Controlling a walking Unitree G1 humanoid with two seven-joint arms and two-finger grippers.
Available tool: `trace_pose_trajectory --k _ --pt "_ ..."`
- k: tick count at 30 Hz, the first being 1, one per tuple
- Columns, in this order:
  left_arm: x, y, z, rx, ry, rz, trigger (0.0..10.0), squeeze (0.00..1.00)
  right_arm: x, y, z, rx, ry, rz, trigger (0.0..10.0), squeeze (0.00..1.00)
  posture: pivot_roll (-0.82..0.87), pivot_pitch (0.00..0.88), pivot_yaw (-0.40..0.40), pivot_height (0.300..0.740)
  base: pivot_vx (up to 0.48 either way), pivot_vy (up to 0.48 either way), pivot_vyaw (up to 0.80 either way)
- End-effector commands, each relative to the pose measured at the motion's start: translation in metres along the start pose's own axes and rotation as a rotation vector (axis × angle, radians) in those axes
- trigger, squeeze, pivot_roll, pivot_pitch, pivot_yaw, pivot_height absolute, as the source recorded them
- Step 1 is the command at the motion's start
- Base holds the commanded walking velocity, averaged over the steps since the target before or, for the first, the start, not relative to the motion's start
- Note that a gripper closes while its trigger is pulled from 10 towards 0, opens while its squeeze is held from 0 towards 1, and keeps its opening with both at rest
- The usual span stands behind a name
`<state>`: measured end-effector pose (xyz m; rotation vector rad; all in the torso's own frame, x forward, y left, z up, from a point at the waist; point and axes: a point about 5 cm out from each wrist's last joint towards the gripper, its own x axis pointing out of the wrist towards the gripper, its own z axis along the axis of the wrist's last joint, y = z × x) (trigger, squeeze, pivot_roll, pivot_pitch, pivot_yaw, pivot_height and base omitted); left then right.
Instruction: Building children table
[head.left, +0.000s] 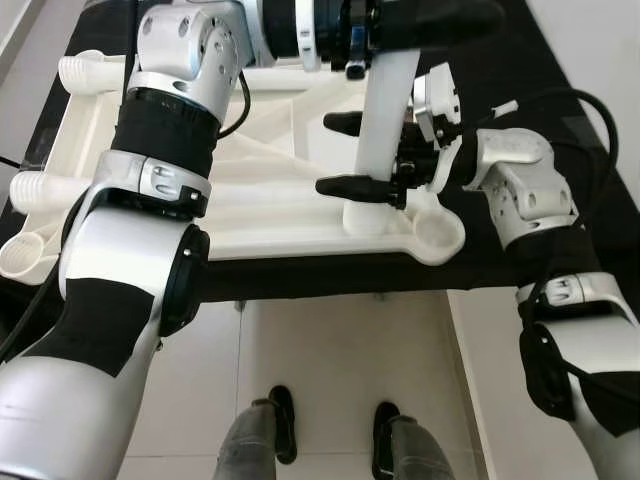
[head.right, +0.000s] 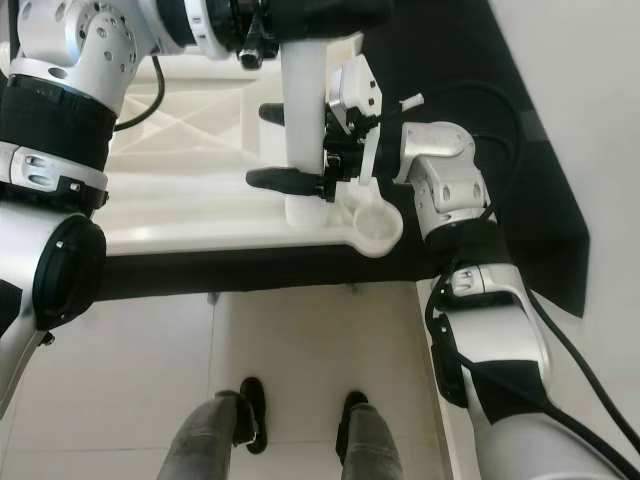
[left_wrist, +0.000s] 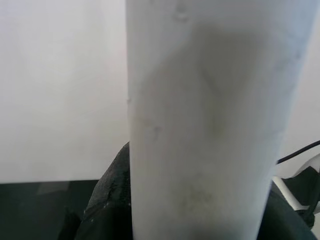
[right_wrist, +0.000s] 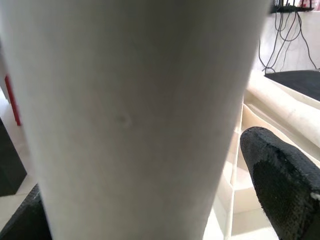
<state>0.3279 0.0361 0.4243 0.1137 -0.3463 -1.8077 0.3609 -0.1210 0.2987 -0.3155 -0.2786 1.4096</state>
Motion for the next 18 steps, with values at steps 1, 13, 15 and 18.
trace_pose_trajectory --k 1,13,15,18 --pt "0.057 -0.018 0.004 -0.086 -0.251 -0.330 0.0 0.00 0.055 0.020 0.003 -0.001 -0.080 0.150 10.0 0.00 0.02 0.225 0.016 0.740 0.000 0.000 0.00" --pt "0.048 -0.018 0.003 -0.045 -0.229 -0.374 0.0 0.00 0.052 0.029 0.000 0.052 -0.115 0.169 0.0 0.00 0.01 0.196 0.026 0.740 0.000 0.000 0.00" --pt "0.049 -0.018 0.002 -0.035 -0.221 -0.374 0.0 0.00 0.052 0.029 -0.001 0.057 -0.107 0.169 0.0 0.00 0.01 0.191 0.028 0.740 0.000 0.000 0.00" --pt "0.051 -0.018 0.000 -0.012 -0.199 -0.372 0.0 0.00 0.055 0.029 -0.003 0.055 -0.092 0.149 0.0 0.00 0.01 0.191 0.030 0.740 0.000 0.000 0.00"
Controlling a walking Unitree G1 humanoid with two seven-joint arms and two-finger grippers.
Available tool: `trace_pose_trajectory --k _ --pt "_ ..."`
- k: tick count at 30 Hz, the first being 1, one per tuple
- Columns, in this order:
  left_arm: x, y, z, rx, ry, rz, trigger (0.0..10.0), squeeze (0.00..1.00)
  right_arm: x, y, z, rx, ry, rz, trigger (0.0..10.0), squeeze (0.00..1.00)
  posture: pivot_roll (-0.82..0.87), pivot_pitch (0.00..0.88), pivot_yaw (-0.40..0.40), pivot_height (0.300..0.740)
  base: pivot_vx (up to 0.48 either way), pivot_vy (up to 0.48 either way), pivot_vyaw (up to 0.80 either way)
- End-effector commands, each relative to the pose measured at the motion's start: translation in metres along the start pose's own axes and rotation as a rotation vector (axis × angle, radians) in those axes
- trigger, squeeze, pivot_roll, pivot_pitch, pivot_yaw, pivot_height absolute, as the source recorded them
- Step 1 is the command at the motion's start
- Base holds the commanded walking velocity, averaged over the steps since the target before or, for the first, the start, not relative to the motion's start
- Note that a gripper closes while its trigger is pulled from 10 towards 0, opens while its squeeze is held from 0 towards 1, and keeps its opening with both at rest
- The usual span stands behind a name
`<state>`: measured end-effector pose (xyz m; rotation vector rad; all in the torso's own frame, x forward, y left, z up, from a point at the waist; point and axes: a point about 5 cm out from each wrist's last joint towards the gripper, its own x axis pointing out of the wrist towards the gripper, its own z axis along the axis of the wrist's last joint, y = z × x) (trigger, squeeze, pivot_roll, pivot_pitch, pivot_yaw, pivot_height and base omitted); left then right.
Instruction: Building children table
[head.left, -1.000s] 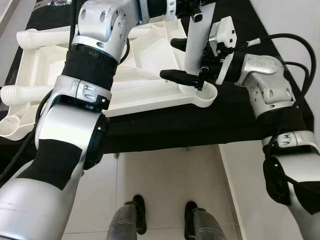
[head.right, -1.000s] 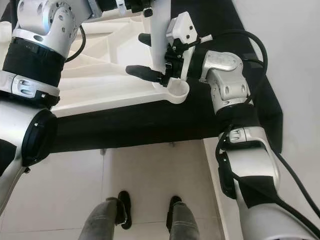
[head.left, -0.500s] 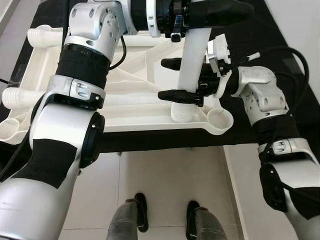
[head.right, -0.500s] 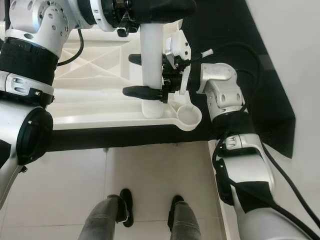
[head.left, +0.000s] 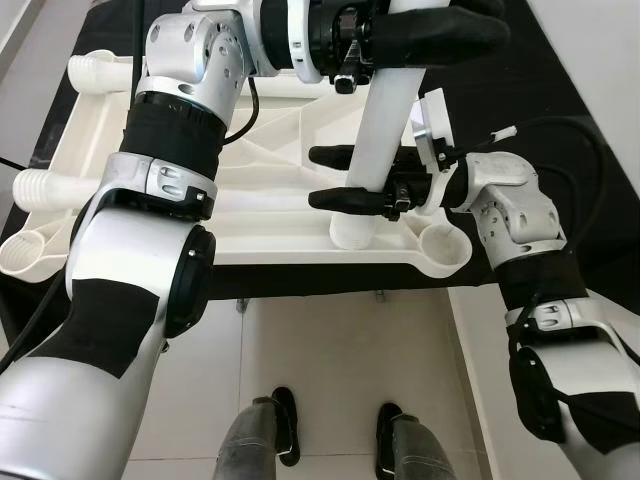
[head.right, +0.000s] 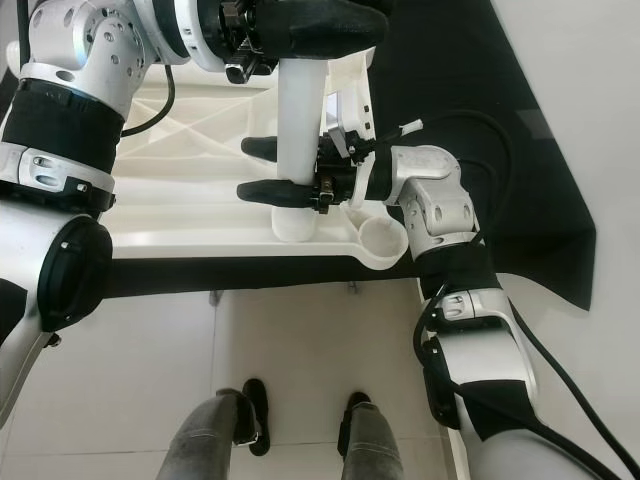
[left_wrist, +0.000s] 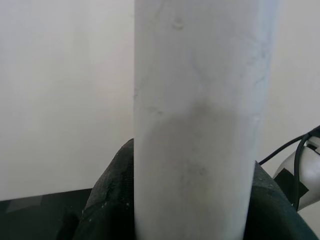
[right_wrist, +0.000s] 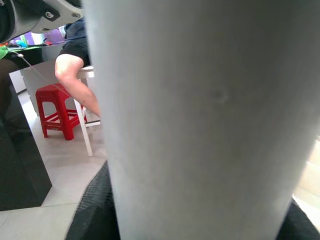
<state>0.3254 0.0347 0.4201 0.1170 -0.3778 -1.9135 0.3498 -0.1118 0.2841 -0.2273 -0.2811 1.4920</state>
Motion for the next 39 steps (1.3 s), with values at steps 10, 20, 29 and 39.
trace_pose_trajectory --k 10,20,29,39 --pt "0.055 -0.008 0.003 0.028 -0.145 -0.251 0.0 0.00 0.056 0.000 0.003 0.016 -0.063 -0.069 0.0 0.00 0.01 0.187 0.031 0.740 0.000 0.000 0.00" --pt "0.052 0.001 0.032 0.082 -0.267 -0.016 10.0 1.00 0.051 -0.014 0.011 0.048 -0.170 -0.274 0.0 0.00 0.01 0.190 0.025 0.740 0.000 0.000 0.00" --pt "-0.056 -0.020 0.121 0.344 -0.467 0.433 10.0 1.00 0.018 -0.040 0.018 0.073 -0.286 -0.674 0.0 0.00 0.02 0.199 0.015 0.740 0.000 0.000 0.00" --pt "-0.104 -0.037 0.140 0.488 -0.491 0.878 10.0 0.00 -0.015 -0.050 0.020 0.049 -0.309 -0.929 0.0 0.00 0.01 0.206 0.010 0.740 0.000 0.000 0.00"
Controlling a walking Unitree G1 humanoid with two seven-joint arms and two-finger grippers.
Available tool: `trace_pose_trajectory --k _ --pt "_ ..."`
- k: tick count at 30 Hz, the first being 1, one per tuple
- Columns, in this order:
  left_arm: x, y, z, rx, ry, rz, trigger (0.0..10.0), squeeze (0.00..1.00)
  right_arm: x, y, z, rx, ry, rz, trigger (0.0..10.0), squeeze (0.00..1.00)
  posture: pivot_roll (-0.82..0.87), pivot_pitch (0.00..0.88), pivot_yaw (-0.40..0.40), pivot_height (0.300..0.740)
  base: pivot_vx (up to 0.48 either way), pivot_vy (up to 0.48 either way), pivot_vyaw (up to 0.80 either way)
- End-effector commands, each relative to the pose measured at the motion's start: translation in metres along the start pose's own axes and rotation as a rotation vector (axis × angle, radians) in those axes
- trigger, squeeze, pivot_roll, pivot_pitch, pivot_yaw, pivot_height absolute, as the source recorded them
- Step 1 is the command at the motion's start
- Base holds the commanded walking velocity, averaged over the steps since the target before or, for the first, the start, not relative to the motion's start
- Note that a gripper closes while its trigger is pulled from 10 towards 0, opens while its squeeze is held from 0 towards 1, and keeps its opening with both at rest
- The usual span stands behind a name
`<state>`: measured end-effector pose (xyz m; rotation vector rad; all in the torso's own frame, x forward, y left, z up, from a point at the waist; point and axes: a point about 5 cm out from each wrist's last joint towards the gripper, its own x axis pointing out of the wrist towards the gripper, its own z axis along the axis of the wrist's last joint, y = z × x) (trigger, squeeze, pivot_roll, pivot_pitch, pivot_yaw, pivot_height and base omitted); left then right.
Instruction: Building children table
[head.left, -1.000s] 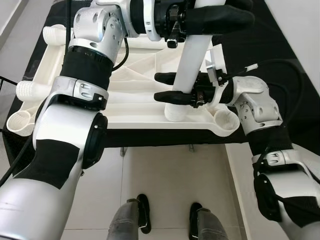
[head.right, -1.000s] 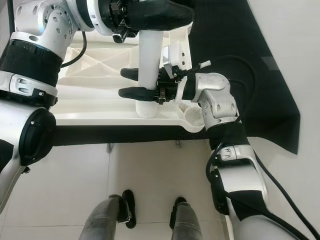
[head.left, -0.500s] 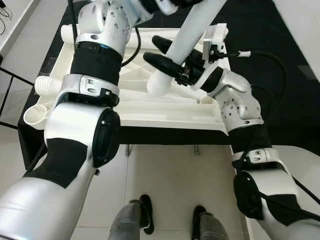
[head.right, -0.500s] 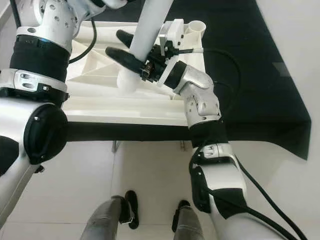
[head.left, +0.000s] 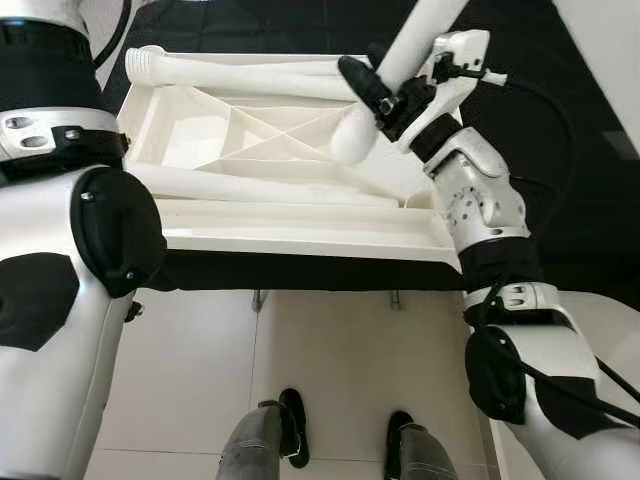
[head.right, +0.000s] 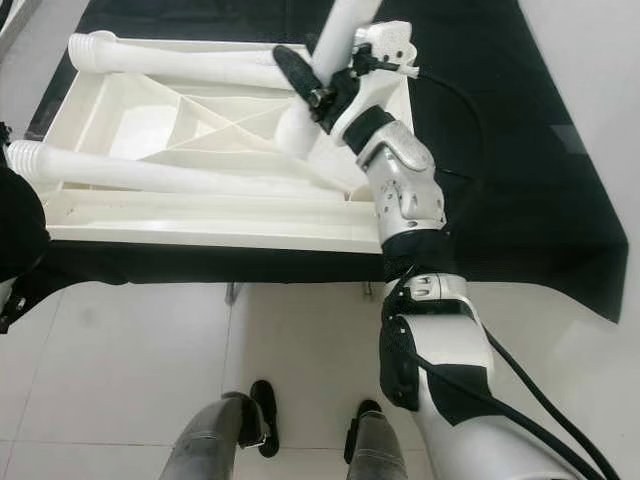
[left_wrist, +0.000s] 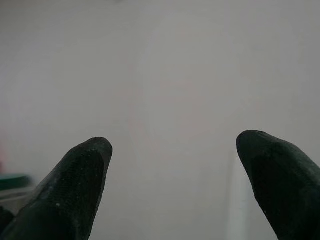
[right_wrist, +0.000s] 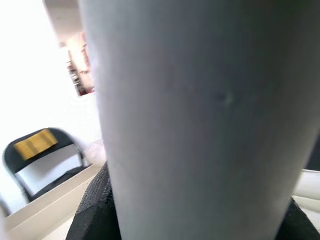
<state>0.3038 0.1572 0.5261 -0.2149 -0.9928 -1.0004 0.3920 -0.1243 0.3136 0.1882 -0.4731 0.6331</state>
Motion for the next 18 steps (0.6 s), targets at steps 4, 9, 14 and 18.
trace_pose_trajectory --k 4,9,14,18 --pt "-0.019 -0.008 0.026 0.119 -0.010 0.036 10.0 0.00 -0.008 -0.011 0.013 -0.042 -0.065 -0.072 0.0 0.00 0.01 0.205 0.006 0.740 0.000 0.000 0.00" --pt "-0.018 -0.029 0.018 0.126 0.019 -0.032 10.0 0.00 -0.011 -0.021 0.026 -0.004 -0.136 -0.130 0.0 0.00 0.02 0.203 0.004 0.740 0.000 0.000 0.00" --pt "-0.030 -0.044 -0.008 0.121 0.095 -0.038 10.0 0.00 -0.013 -0.027 0.041 0.017 -0.199 -0.136 0.0 0.00 0.02 0.202 0.000 0.740 0.000 0.000 0.00" --pt "-0.048 -0.043 -0.034 0.118 0.174 0.054 10.0 0.00 -0.017 -0.024 0.045 -0.023 -0.190 -0.085 10.0 0.00 0.02 0.202 -0.002 0.740 0.000 0.000 0.00"
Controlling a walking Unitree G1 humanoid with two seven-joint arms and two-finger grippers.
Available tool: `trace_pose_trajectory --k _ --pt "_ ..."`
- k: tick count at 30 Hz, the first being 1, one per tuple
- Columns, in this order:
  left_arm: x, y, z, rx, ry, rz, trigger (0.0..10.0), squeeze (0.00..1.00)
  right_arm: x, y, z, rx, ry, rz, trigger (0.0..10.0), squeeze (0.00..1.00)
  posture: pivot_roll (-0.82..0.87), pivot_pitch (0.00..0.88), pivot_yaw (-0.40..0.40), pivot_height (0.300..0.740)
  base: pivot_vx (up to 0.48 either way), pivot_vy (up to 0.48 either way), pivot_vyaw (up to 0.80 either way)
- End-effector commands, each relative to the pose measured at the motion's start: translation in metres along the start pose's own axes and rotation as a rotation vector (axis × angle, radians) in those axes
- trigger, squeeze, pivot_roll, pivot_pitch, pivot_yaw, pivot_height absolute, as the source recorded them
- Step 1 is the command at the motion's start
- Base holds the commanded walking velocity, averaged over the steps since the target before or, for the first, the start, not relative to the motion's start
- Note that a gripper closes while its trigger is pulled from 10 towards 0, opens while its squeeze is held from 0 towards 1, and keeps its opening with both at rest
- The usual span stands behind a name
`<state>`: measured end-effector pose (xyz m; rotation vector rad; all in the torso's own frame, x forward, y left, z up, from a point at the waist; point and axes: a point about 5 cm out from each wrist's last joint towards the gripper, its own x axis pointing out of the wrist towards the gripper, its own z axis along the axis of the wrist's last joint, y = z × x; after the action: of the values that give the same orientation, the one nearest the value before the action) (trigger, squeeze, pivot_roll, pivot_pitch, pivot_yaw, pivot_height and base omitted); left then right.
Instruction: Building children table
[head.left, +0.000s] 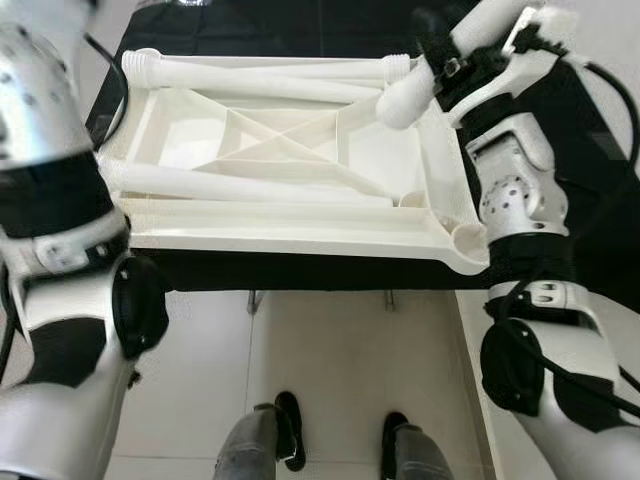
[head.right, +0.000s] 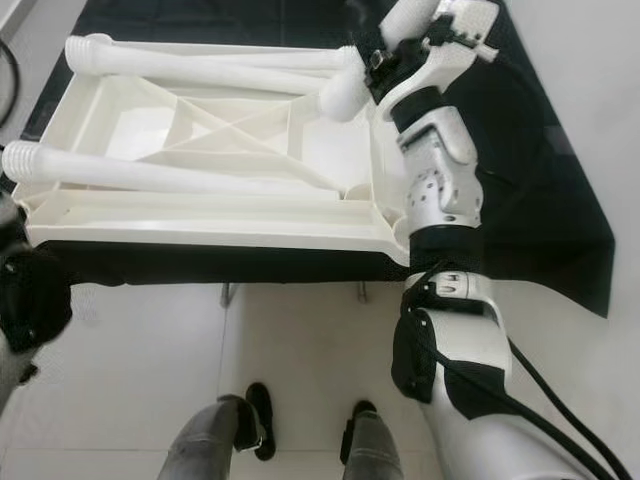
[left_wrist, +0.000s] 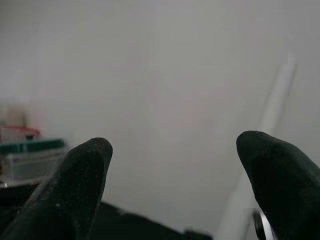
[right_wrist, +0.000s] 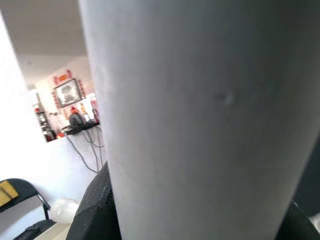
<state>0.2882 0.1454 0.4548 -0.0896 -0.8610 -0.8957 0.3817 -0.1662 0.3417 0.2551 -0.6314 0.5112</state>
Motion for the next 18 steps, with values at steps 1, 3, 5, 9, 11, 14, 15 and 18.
trace_pose_trajectory --k 1,3,5,9,11,14,15,18 --pt "-0.011 -0.007 -0.015 -0.014 0.047 0.058 10.0 0.00 -0.005 0.002 0.003 -0.034 0.004 0.043 10.0 0.00 0.02 0.206 -0.001 0.740 0.000 0.000 0.00" --pt "-0.039 -0.013 -0.051 -0.111 0.133 0.187 10.0 0.00 -0.014 0.003 0.001 -0.090 0.044 0.061 10.0 0.00 0.02 0.207 -0.003 0.740 0.000 0.000 0.00" --pt "-0.048 -0.016 -0.061 -0.147 0.158 0.221 10.0 0.00 -0.018 0.003 0.000 -0.105 0.060 0.064 10.0 0.00 0.02 0.208 -0.003 0.740 0.000 0.000 0.00" --pt "-0.075 -0.038 -0.090 -0.175 0.276 0.262 10.0 0.00 -0.029 0.004 -0.005 -0.121 0.095 0.051 10.0 0.00 0.02 0.214 -0.005 0.740 0.000 0.000 0.00" --pt "-0.075 -0.038 -0.090 -0.175 0.276 0.262 10.0 0.00 -0.029 0.004 -0.005 -0.121 0.095 0.051 10.0 0.00 0.02 0.214 -0.005 0.740 0.000 0.000 0.00" --pt "-0.091 -0.068 -0.113 -0.228 0.333 0.281 10.0 0.00 -0.041 0.012 -0.015 -0.120 0.124 0.053 10.0 0.00 0.03 0.223 0.002 0.740 0.000 0.000 0.00" --pt "-0.093 -0.075 -0.117 -0.241 0.338 0.286 10.0 0.00 -0.044 0.015 -0.018 -0.119 0.131 0.056 10.0 0.00 0.03 0.224 0.001 0.740 0.000 0.000 0.00" --pt "-0.094 -0.087 -0.118 -0.259 0.338 0.277 10.0 0.00 -0.047 0.020 -0.021 -0.095 0.139 0.054 10.0 0.00 0.03 0.227 0.000 0.740 0.000 -0.160 0.00"
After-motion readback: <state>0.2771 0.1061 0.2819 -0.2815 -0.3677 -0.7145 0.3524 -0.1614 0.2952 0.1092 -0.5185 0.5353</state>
